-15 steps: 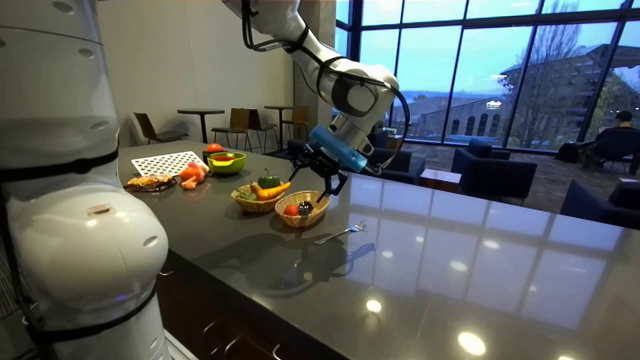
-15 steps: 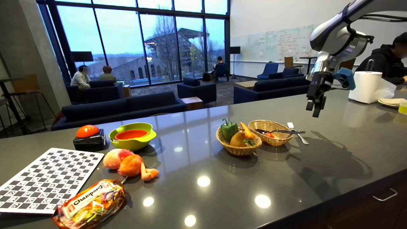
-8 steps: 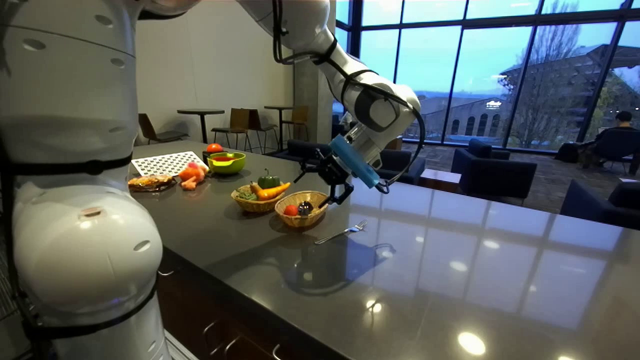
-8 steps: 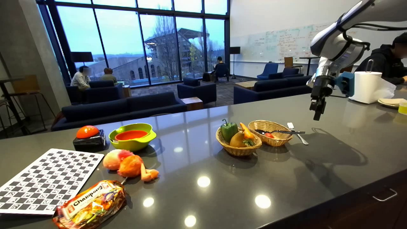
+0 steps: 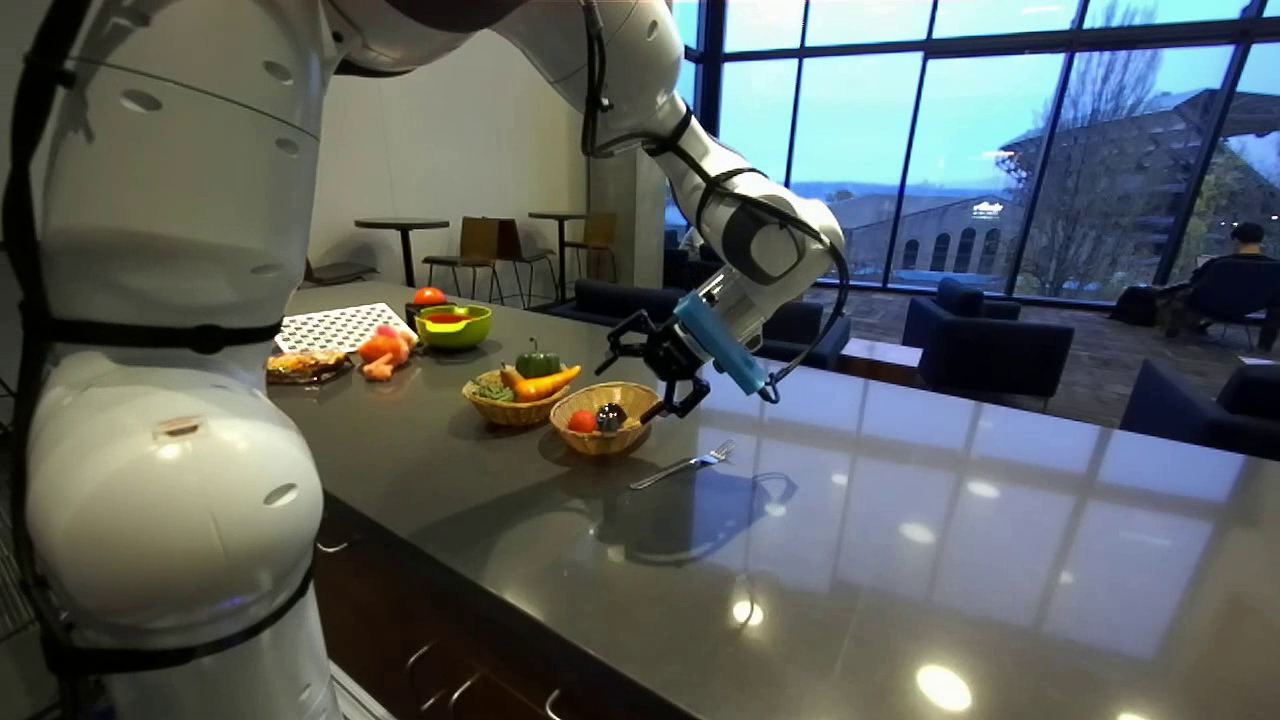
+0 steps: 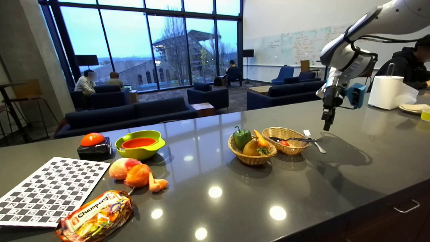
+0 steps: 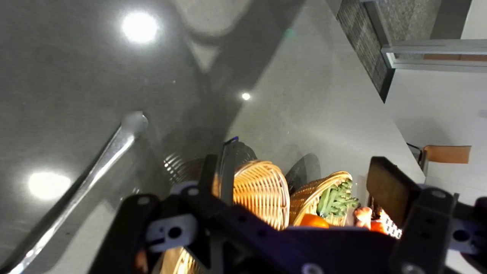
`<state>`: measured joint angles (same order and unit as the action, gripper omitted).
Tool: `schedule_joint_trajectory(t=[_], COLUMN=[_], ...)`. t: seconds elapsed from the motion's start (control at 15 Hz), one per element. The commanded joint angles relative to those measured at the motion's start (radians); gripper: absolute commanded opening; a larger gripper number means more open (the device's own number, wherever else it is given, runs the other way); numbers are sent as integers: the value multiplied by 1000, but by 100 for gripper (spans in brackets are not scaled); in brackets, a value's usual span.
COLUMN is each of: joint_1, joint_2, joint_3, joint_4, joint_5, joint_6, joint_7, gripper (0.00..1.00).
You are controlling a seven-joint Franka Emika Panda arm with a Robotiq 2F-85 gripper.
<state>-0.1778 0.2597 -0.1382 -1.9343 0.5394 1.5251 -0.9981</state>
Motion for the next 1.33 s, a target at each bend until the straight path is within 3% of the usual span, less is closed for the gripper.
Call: schedule_joint_trajectory(t=[0.0, 0.73, 1.27], joint_1=[-26, -38, -35], joint_2=[42, 188, 195], joint_3=[27, 67, 101], joint_4=[45, 111, 101], joint_5=[26, 63, 83], joint_6=[-8, 49, 54], joint_7=[-50, -90, -76], gripper=[100, 100, 100])
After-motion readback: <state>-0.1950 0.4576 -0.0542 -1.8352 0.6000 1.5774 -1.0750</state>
